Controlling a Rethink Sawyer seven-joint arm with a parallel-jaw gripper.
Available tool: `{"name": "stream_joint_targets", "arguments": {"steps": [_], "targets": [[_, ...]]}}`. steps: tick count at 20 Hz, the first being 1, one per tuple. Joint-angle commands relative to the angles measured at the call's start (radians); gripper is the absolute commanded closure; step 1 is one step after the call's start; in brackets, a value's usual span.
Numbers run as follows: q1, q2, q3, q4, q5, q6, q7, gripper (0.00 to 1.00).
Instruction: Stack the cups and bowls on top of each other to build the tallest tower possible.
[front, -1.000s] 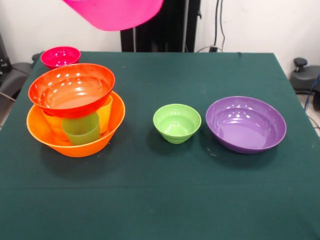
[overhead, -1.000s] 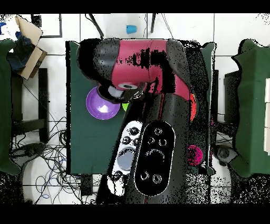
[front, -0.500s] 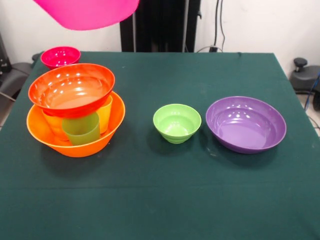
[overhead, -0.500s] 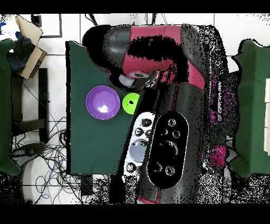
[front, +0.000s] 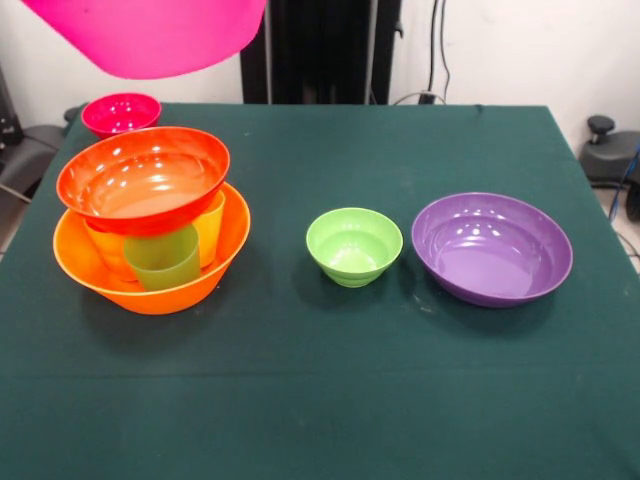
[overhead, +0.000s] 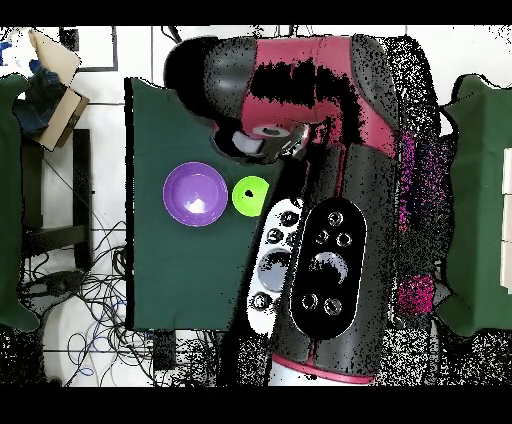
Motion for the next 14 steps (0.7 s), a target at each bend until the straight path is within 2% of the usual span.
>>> {"name": "stream_joint_targets", "arguments": {"steps": [1, 6, 14], "targets": [[-0.022, 0.062, 0.116, 0.027, -0.077, -0.076, -0.277, 1.00], [-0.015, 0.069, 0.113, 0.038, -0.081, -0.115, -0.244, 1.00], [-0.003, 0.047, 0.086, 0.131, -0.092, -0.252, -0.210, 1.00]]}}
